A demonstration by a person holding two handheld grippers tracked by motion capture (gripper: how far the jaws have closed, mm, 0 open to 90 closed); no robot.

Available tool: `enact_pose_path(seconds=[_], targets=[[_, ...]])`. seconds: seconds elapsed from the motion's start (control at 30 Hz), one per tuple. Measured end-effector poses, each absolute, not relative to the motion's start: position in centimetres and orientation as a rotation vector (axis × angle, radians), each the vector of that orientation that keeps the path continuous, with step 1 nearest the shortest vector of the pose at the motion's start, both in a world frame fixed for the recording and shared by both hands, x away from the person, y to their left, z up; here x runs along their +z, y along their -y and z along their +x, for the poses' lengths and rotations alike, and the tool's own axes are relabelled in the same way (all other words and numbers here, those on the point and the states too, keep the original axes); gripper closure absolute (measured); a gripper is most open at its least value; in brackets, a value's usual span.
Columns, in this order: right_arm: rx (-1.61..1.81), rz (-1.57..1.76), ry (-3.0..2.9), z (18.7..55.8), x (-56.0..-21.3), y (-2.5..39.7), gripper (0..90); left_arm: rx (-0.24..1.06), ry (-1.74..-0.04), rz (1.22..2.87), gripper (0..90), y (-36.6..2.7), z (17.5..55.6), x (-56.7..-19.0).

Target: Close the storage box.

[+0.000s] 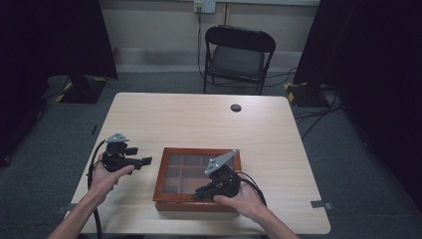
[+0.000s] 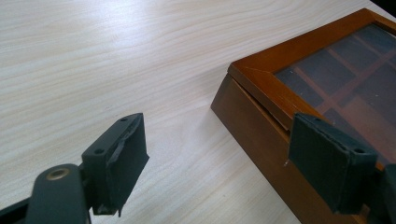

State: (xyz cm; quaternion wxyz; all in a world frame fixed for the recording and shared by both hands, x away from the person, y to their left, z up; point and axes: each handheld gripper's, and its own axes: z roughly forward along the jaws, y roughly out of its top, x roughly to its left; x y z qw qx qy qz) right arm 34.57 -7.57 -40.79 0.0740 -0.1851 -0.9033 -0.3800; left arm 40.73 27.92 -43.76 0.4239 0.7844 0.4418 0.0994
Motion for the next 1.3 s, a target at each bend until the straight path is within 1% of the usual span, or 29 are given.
enact_pose_path(seconds=[0.3,0.53,0.6,0.73,0.77,0.87,0.93,1.0,1.1,1.17,1.23,1.3], targets=[[-1.072,-0.554,2.726,34.6,-42.4,7.1,82.5,0.244,-1.111,1.965,19.2,-27.9,40.8,-43.8],[-1.076,-0.564,2.714,34.6,-42.6,7.2,81.9,0.241,-1.112,1.964,19.1,-27.9,40.8,-43.9],[-1.091,-0.582,2.689,34.7,-42.6,7.3,72.2,0.246,-1.112,1.966,19.1,-28.0,40.8,-43.8],[-1.168,-0.633,2.684,35.0,-41.9,8.1,64.2,0.245,-1.125,1.958,19.1,-28.1,40.8,-43.8],[-1.188,-0.665,2.678,35.2,-41.6,8.4,63.6,0.247,-1.130,1.959,19.1,-28.1,40.8,-43.8],[-1.263,-0.761,2.675,35.9,-40.7,9.7,55.4,0.248,-1.133,1.964,19.1,-28.3,40.8,-43.8],[-1.313,-0.842,2.683,36.4,-40.2,10.8,49.9,0.256,-1.124,1.963,19.1,-28.3,40.8,-43.7],[-1.361,-0.877,2.669,36.7,-39.8,12.0,47.0,0.274,-1.109,1.960,19.1,-28.3,40.7,-43.2],[-1.402,-1.011,2.660,37.2,-39.5,14.2,36.8,0.276,-1.101,1.969,19.1,-28.4,40.7,-42.9],[-1.415,-1.095,2.658,37.5,-39.6,15.5,29.9,0.257,-1.123,1.964,19.1,-28.6,40.7,-43.1],[-1.409,-1.195,2.657,37.6,-39.8,17.1,26.5,0.254,-1.141,1.966,19.1,-29.0,40.6,-43.5],[-1.413,-1.288,2.640,37.8,-40.3,18.8,20.8,0.261,-1.154,1.978,19.1,-29.4,40.6,-43.7]])
